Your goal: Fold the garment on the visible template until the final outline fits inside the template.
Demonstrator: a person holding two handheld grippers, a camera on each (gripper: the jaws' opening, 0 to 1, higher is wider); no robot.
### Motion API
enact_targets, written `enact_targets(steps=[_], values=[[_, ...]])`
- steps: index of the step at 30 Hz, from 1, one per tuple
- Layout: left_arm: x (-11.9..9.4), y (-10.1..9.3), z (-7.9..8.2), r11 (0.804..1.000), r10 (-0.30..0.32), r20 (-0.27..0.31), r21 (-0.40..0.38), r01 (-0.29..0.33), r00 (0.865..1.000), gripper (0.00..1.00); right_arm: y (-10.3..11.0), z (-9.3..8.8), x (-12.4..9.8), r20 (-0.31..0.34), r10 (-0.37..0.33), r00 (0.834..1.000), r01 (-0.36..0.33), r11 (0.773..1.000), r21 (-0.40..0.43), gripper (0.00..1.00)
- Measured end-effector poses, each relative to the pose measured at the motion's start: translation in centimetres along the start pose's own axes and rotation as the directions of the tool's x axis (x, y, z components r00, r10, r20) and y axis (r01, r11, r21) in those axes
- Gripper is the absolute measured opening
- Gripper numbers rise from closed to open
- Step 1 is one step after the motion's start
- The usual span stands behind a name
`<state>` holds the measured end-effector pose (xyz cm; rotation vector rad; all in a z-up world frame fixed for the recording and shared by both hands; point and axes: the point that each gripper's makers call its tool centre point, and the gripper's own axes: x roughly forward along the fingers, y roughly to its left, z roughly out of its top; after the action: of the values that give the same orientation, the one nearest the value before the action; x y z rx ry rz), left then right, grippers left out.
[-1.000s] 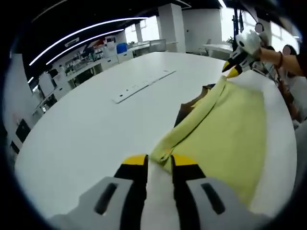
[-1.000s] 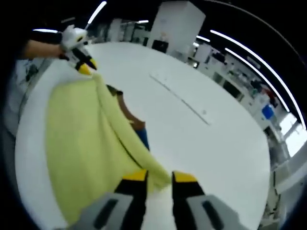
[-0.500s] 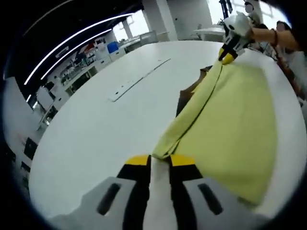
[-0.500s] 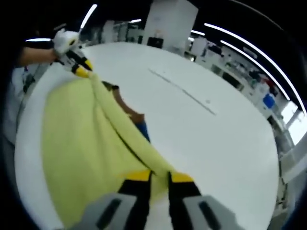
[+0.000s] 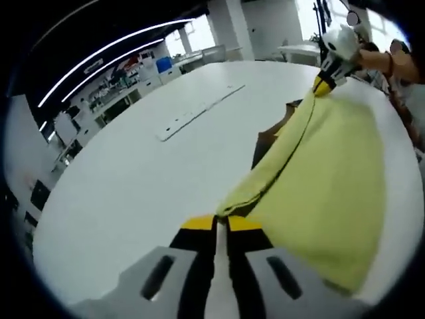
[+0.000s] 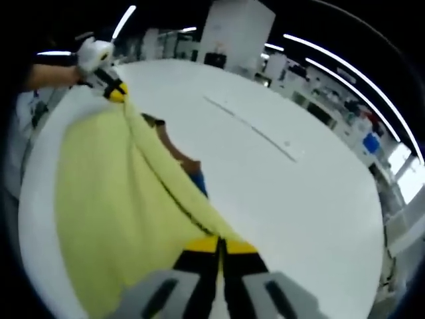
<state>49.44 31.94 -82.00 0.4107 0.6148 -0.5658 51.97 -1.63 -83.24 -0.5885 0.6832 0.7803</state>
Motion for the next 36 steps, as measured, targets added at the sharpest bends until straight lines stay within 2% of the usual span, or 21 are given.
enact_targets(steps=[2,4,5,8,9,11,12,13,14,15,18,23,27,36], values=[[-0.1,0.3,0.2,0.999,0.006,0.014,-0.054,-0.005,1.0,0.01,-0.6,0.6,-0.1,0.029,-0.02,0.999,0.02,1.0,0.02,0.0],[0.1,1.0,0.1,0.991,0.015,0.031,-0.131,-0.011,0.999,0.01,-1.2,1.3,-0.1,0.065,-0.04,0.997,0.035,0.996,0.078,0.0],[0.0,1.1,0.2,0.99,0.021,0.035,-0.143,-0.016,0.999,0.01,-1.6,1.5,-0.1,0.079,-0.044,0.996,0.034,0.992,0.119,0.0],[0.1,1.0,0.4,0.961,0.037,0.046,-0.275,-0.023,0.998,0.01,-2.0,1.8,0.0,0.101,-0.064,0.993,0.045,0.982,0.182,0.0],[0.2,1.1,0.4,0.954,0.044,0.047,-0.298,-0.028,0.998,0.01,-2.4,1.9,0.0,0.112,-0.088,0.99,0.061,0.972,0.229,0.0],[0.4,1.1,0.4,0.934,0.062,0.044,-0.356,-0.042,0.997,0.01,-2.7,1.8,-0.1,0.104,-0.107,0.989,0.076,0.962,0.264,0.0],[0.4,1.0,0.5,0.93,0.064,0.05,-0.366,-0.041,0.997,0.01,-3.2,1.4,0.0,0.102,-0.11,0.989,0.074,0.95,0.305,0.0],[0.4,1.1,0.6,0.935,0.075,0.056,-0.351,-0.05,0.996,0.02,-3.2,1.3,0.0,0.103,-0.104,0.989,0.065,0.942,0.329,0.0],[0.4,1.2,0.7,0.939,0.089,0.064,-0.337,-0.063,0.994,0.04,-3.3,1.3,0.0,0.106,-0.102,0.989,0.059,0.933,0.355,0.04],[0.4,1.5,0.6,0.938,0.113,0.058,-0.334,-0.087,0.992,0.07,-3.3,1.3,0.0,0.107,-0.102,0.989,0.055,0.926,0.375,0.13],[0.1,1.3,0.6,0.928,0.113,0.058,-0.362,-0.085,0.992,0.19,-2.7,1.2,-0.4,0.098,-0.094,0.991,0.049,0.92,0.388,0.31],[-0.6,1.1,0.3,0.927,0.116,0.06,-0.365,-0.087,0.991,0.44,-2.1,1.6,-1.0,0.121,-0.07,0.99,0.008,0.891,0.454,0.48],[-1.6,0.5,0.0,0.924,0.094,0.066,-0.378,-0.063,0.993,0.53,-1.3,1.9,-1.7,0.122,-0.049,0.991,-0.016,0.875,0.484,0.66],[-4.1,-1.0,-0.5,0.928,0.066,0.086,-0.371,-0.029,0.994,0.74,0.9,1.4,-2.9,0.124,0.007,0.992,-0.069,0.861,0.503,0.87]])
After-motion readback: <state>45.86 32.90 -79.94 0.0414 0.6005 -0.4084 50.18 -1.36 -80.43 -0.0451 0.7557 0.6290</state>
